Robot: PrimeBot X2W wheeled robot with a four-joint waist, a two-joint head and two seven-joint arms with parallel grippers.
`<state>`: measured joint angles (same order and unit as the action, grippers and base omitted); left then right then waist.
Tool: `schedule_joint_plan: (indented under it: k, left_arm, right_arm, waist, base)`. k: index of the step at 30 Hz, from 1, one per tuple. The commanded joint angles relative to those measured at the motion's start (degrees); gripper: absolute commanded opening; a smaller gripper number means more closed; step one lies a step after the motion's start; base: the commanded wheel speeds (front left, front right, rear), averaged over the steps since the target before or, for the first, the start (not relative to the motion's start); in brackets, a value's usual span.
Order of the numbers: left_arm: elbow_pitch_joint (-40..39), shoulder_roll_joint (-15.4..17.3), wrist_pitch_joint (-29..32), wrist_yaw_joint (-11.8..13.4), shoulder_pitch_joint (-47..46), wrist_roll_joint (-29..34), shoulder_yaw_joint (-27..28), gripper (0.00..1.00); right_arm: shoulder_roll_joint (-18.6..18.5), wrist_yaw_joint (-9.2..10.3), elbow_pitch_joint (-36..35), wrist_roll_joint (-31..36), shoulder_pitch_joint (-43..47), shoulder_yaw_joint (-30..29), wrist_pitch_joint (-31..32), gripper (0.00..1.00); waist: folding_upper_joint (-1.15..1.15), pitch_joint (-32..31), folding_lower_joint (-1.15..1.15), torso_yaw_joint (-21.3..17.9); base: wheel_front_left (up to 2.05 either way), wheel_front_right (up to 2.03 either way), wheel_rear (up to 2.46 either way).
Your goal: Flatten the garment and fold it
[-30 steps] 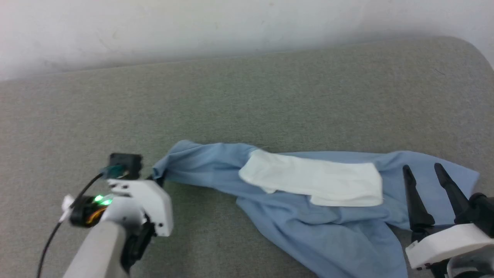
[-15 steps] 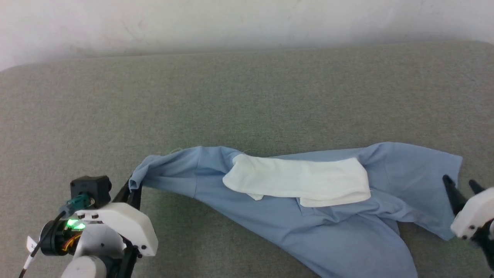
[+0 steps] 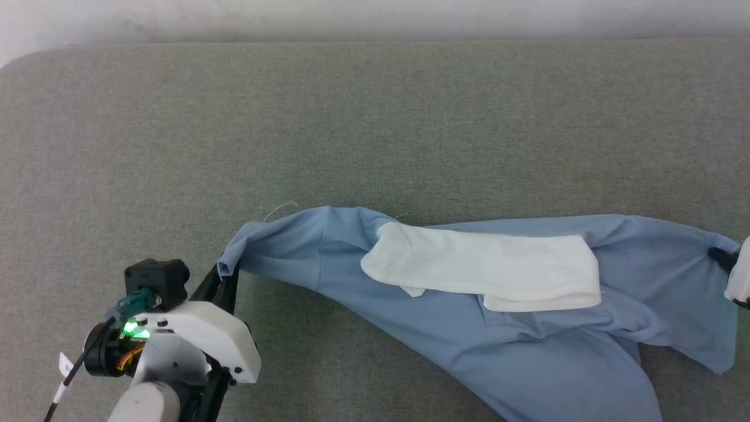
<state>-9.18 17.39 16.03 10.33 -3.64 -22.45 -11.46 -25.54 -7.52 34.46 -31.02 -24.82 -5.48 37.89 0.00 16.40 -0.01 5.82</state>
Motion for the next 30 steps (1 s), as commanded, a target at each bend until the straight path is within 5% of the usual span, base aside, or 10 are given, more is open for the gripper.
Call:
schedule_joint_plan:
  k: [1,8,15,22,30]
  left_arm:
    - [0.6,-0.1,-0.4,-0.4,-0.6,-0.6,0.0,0.0]
    - [1.0,2.5,-3.2,-1.5,-5.0,0.0,2.4,0.0]
    - [9.7,5.6,-5.1,-5.5,-21.0,-0.6,4.5,0.0]
    - [26.8,6.0,-9.5,-8.9,-42.3,0.1,4.2,0.0]
    - [39.8,6.8,-20.5,-9.3,-64.8,3.7,4.4,0.0]
  right_arm:
    - [2.9,0.03,3.1,-0.4,2.8,2.6,2.3,0.0]
    - [-1.2,0.03,-4.8,3.5,-1.0,2.5,-9.0,0.0]
    - [-1.2,0.03,-10.8,9.4,-11.2,-0.2,-22.2,0.0]
    - [0.6,0.03,-6.5,13.0,-27.7,-0.5,-31.9,0.0]
    - [0.5,0.03,-0.4,16.8,-47.3,2.0,-45.6,0.0]
  waist:
    - [0.0,-0.2,0.01,0.2]
    - [0.0,-3.2,0.01,-1.1]
    - [0.0,-4.4,0.01,-3.3]
    - [0.0,-1.4,0.01,-5.9]
    - [0.0,4.0,0.01,-7.4]
  base:
    - [0.0,0.0,0.0]
    - [0.0,0.0,0.0]
    - [0.0,0.0,0.0]
    - [0.0,0.0,0.0]
    - [0.0,0.0,0.0]
